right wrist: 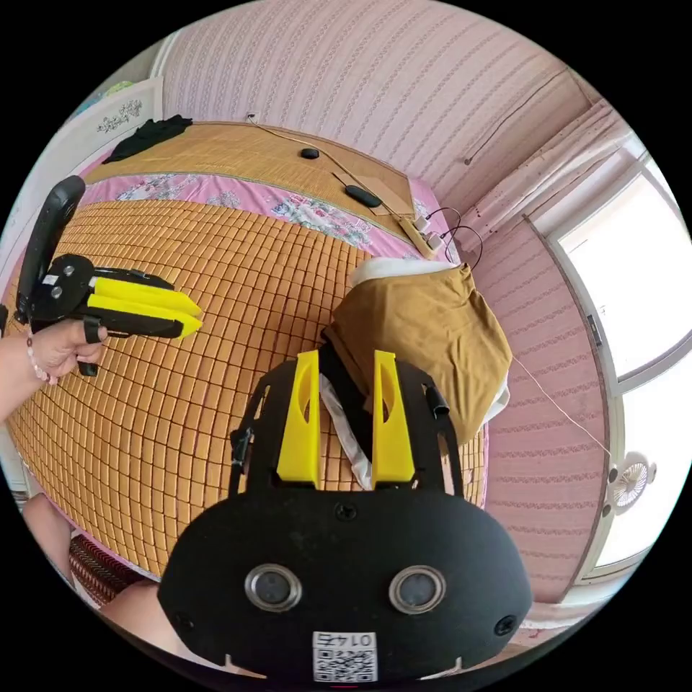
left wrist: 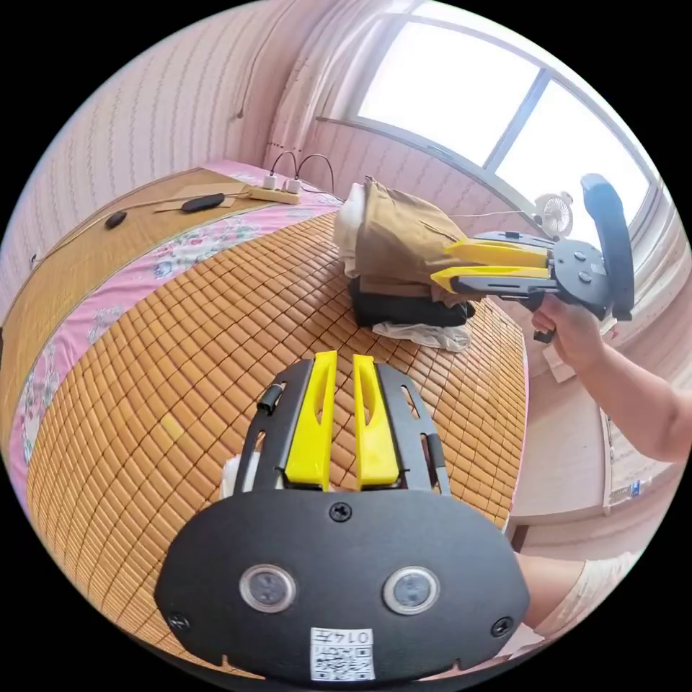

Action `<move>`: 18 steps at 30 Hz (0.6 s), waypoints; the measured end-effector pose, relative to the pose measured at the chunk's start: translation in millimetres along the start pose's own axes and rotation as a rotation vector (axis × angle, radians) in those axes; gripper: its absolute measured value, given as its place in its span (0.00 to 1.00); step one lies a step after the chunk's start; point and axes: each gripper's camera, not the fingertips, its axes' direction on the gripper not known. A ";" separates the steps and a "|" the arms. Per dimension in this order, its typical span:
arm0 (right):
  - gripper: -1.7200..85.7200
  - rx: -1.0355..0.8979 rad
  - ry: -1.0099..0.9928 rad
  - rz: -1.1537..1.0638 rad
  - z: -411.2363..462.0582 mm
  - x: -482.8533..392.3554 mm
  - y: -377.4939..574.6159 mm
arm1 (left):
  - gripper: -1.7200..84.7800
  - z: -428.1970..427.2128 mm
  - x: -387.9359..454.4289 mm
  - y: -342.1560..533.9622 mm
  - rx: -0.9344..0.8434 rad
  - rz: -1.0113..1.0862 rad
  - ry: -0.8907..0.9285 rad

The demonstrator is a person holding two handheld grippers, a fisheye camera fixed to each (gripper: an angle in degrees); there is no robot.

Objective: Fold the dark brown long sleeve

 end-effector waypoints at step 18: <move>0.01 0.182 -0.279 0.322 13.2 188.0 190.4 | 0.02 123.1 68.7 -118.3 -0.123 0.099 -0.055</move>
